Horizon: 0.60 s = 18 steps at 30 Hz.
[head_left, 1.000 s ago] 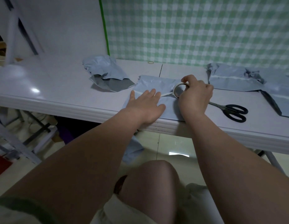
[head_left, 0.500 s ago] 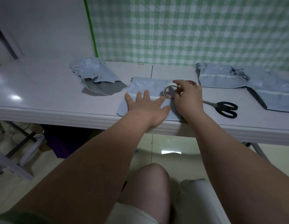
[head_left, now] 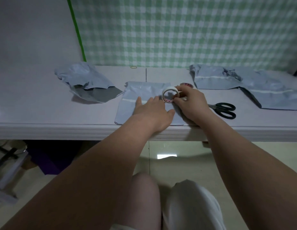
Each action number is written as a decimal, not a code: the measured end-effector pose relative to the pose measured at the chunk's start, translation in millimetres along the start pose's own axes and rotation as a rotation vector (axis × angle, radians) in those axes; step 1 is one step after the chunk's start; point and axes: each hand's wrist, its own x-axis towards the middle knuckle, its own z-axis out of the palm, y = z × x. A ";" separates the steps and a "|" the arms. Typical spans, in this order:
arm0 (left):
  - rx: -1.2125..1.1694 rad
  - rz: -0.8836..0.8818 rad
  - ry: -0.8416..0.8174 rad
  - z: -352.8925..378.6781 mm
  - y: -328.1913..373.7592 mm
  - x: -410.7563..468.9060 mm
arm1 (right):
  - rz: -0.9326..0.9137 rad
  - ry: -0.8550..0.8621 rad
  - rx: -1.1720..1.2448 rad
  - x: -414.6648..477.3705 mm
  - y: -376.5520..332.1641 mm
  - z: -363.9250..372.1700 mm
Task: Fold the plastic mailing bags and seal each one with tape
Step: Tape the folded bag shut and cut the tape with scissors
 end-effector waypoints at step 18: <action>0.011 -0.018 -0.017 6.3 -0.1 -6.0 | 0.113 0.184 0.056 0.9 4.6 9.7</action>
